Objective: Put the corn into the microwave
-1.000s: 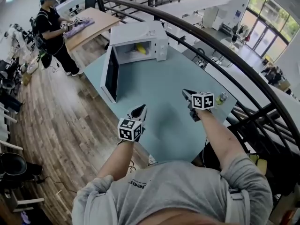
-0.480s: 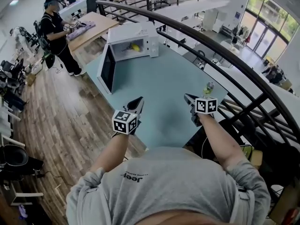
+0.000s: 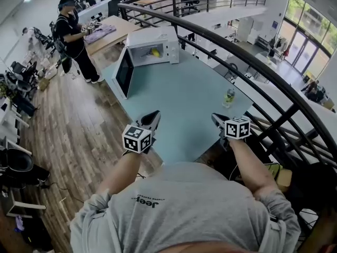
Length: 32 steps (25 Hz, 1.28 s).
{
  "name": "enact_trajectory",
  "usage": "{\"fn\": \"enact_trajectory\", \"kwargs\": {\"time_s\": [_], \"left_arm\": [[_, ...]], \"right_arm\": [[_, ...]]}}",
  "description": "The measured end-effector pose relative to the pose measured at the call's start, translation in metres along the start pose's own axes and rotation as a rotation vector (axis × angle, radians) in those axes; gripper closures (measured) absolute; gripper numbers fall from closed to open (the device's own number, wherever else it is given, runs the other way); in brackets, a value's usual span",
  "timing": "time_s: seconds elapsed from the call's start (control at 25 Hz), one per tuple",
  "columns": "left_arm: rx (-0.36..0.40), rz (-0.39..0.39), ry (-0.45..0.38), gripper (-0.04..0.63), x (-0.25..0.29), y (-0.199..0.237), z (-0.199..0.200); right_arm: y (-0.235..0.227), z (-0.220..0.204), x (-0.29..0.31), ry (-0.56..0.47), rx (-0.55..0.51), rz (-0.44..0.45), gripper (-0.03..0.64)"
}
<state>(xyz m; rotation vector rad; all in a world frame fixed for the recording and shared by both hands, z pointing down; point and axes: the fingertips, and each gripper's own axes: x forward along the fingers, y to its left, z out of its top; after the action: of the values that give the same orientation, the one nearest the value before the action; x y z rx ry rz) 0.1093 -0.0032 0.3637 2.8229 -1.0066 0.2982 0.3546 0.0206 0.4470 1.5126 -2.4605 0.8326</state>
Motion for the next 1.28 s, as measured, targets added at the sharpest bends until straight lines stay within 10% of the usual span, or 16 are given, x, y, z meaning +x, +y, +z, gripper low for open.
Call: {"fn": "enact_trajectory", "kwargs": {"time_s": [0.6,1.28], "left_arm": [[0.002,0.031,-0.001,0.577,-0.046,-0.032,0.006],[0.046,0.062,-0.061,0.577,-0.140,0.104,0.012]], "right_arm": [[0.057,-0.002,-0.023,0.006,-0.112,0.108,0.598],[0.163,0.014,0.060,-0.039,-0.124,0.125,0.598]]}}
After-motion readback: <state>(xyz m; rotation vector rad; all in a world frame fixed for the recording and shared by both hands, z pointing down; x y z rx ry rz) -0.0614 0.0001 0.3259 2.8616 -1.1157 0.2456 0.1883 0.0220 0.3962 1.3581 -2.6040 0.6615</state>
